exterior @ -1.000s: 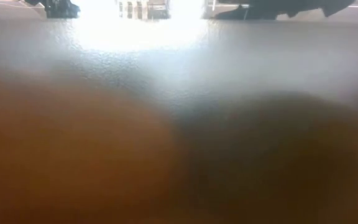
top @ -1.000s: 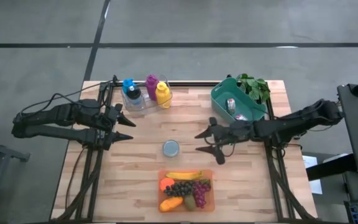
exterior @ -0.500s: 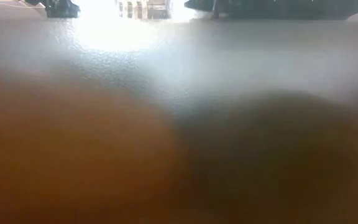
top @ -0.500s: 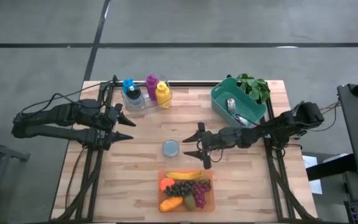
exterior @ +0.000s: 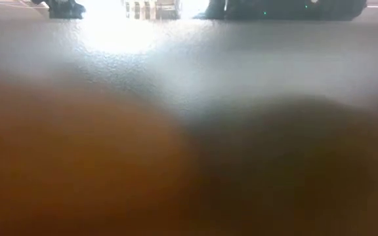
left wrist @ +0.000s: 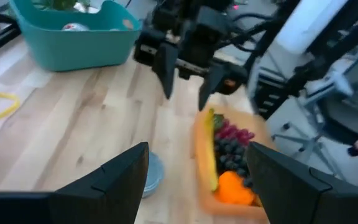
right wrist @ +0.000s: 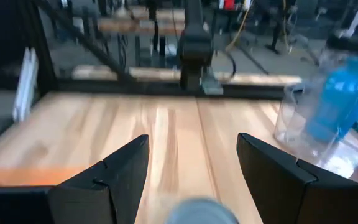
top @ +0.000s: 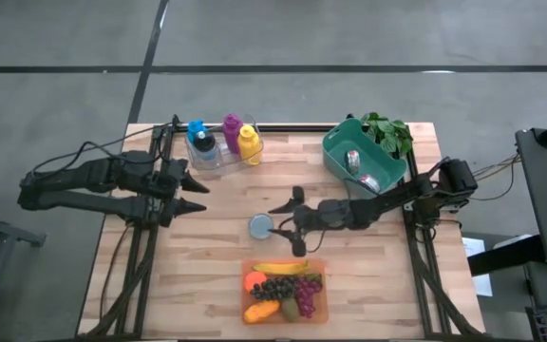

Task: Pick & Place Food Item
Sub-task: Put the green and white tuna can into the green bin

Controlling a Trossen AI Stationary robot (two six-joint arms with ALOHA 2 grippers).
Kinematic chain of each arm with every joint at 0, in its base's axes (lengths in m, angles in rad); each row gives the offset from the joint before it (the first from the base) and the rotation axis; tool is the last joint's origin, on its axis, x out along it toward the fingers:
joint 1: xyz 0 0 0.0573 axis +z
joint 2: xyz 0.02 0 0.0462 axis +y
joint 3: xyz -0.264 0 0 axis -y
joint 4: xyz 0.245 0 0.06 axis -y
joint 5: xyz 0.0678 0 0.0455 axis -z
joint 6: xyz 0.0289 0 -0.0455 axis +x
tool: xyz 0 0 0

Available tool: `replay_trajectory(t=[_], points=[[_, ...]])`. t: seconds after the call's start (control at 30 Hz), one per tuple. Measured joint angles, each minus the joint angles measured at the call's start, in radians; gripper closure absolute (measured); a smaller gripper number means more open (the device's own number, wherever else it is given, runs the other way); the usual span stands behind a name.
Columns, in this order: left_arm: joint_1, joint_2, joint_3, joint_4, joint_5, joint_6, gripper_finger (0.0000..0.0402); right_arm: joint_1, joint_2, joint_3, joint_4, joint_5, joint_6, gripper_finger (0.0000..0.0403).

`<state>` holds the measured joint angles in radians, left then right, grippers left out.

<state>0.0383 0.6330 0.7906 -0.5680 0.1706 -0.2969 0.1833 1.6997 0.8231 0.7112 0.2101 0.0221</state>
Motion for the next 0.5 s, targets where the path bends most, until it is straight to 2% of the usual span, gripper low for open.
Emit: replay_trajectory(t=[0.2,0.5], points=[[0.0,0.066,-0.009,-0.016,-0.048,0.035,0.0126,-0.001,0.0,0.022,-0.165,0.002,-0.007,0.0163],[-0.001,0.275,-0.086,0.023,-0.048,0.167,0.0126,-0.001,0.013,0.024,-0.183,0.002,-0.025,0.0163]])
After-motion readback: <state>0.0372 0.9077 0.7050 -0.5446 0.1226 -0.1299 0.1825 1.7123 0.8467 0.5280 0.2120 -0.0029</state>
